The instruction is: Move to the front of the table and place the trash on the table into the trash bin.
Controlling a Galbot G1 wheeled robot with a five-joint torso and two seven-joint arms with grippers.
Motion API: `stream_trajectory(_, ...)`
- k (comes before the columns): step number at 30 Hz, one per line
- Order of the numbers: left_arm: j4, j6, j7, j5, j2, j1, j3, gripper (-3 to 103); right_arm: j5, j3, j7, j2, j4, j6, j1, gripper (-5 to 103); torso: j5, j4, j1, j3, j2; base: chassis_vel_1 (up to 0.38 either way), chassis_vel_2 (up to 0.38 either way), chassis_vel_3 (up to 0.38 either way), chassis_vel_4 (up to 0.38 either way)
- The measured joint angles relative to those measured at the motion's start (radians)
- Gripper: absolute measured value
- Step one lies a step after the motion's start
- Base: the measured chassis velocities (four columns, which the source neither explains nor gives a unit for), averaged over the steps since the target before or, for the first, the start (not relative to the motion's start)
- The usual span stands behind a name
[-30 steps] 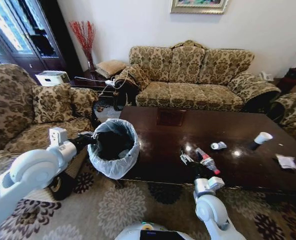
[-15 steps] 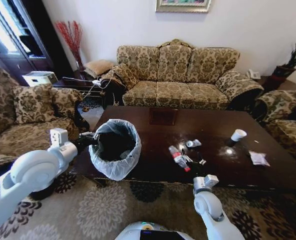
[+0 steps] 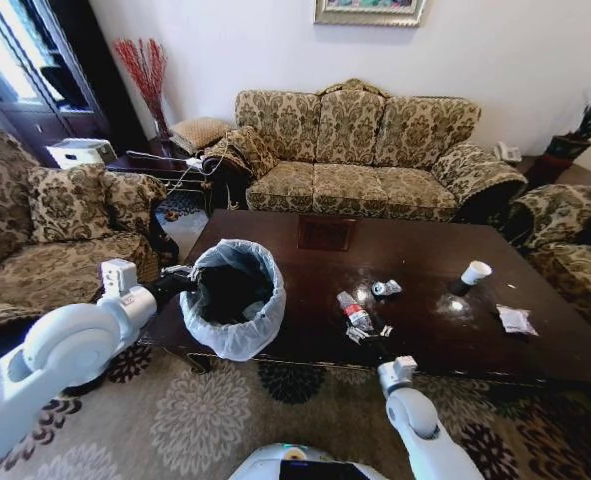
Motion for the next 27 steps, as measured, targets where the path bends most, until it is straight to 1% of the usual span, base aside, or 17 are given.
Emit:
stream_trajectory(2,0.001,0.000,0.001,0.002,-0.004,0.003,0.000,3,0.003,-0.001,0.020,0.005,0.000,-0.034,0.009,100,-0.0012,-0.0001,0.000,0.000,0.000,0.000,0.000,0.000,0.000)
stream_trajectory(3,0.001,0.000,0.001,0.002,-0.004,0.003,0.000,3,0.003,-0.001,0.020,0.005,0.000,-0.034,0.009,100,-0.0012,-0.0001,0.000,0.000,0.000,0.000,0.000,0.000,0.000)
stream_trajectory(5,0.005,-0.001,0.001,0.006,-0.009,0.004,0.000,3,0.003,-0.003,0.016,0.004,0.001,-0.063,0.012,101,-0.0015,0.0002,0.000,0.000,0.000,0.000,0.000,0.000,0.000)
stream_trajectory(6,0.005,-0.002,0.001,0.007,-0.011,0.004,0.001,3,0.015,-0.007,0.012,0.001,0.007,-0.083,0.011,97,-0.0017,0.0004,0.000,0.000,0.000,0.000,0.000,0.000,0.000)
stream_trajectory(7,0.005,-0.002,0.001,0.007,-0.011,0.004,0.001,3,0.015,-0.007,0.012,0.001,0.007,-0.083,0.011,97,-0.0017,0.0004,0.000,0.000,0.000,0.000,0.000,0.000,0.000)
stream_trajectory(10,0.005,-0.005,0.002,0.008,-0.016,0.003,0.001,3,0.071,-0.012,0.011,-0.002,0.031,-0.132,0.010,86,-0.0012,0.0003,0.000,0.000,0.000,0.000,0.000,0.000,0.000)
stream_trajectory(11,0.005,-0.005,0.002,0.008,-0.016,0.003,0.001,3,0.071,-0.012,0.011,-0.002,0.031,-0.132,0.010,86,-0.0012,0.0003,0.000,0.000,0.000,0.000,0.000,0.000,0.000)
stream_trajectory(12,0.006,-0.005,0.004,0.009,-0.017,0.003,0.002,3,0.080,-0.012,0.011,-0.002,0.033,-0.141,0.010,83,-0.0011,0.0002,0.000,0.000,0.000,0.000,0.000,0.000,0.000)
stream_trajectory(13,0.006,-0.006,0.005,0.010,-0.018,0.004,0.002,3,0.086,-0.012,0.008,-0.003,0.033,-0.143,0.011,79,-0.0010,0.0001,0.000,0.000,0.000,0.000,0.000,0.000,0.000)
stream_trajectory(15,0.006,-0.007,0.005,0.012,-0.020,0.004,0.002,3,0.089,-0.012,0.006,-0.003,0.033,-0.143,0.012,79,-0.0010,0.0001,0.000,0.000,0.000,0.000,0.000,0.000,0.000)
stream_trajectory(19,0.006,-0.009,0.005,0.016,-0.025,0.010,0.002,3,0.105,-0.012,0.005,-0.001,0.031,-0.148,0.014,62,-0.0012,0.0003,0.000,0.000,0.000,0.000,0.000,0.000,0.000)
stream_trajectory(21,0.006,-0.009,0.005,0.017,-0.025,0.011,0.002,3,0.107,-0.012,0.004,0.000,0.031,-0.148,0.014,62,-0.0012,0.0003,0.000,0.000,0.000,0.000,0.000,0.000,0.000)
stream_trajectory(22,0.005,-0.010,0.005,0.017,-0.025,0.012,0.002,3,0.111,-0.012,0.003,0.000,0.031,-0.149,0.012,54,-0.0011,0.0003,0.000,0.000,0.000,0.000,0.000,0.000,0.000)
stream_trajectory(23,0.003,-0.011,0.005,0.017,-0.024,0.012,0.001,3,0.112,-0.013,0.002,0.000,0.032,-0.149,0.011,51,-0.0012,0.0003,0.000,0.000,0.000,0.000,0.000,0.000,0.000)
stream_trajectory(25,0.002,-0.012,0.005,0.017,-0.023,0.013,-0.001,3,0.114,-0.013,0.002,0.000,0.033,-0.149,0.011,51,-0.0011,0.0002,0.000,0.000,0.000,0.000,0.000,0.000,0.000)
stream_trajectory(27,-0.001,-0.012,0.005,0.017,-0.020,0.014,-0.003,3,0.119,-0.014,0.002,0.001,0.039,-0.149,0.009,42,-0.0010,0.0002,0.000,0.000,0.000,0.000,0.000,0.000,0.000)
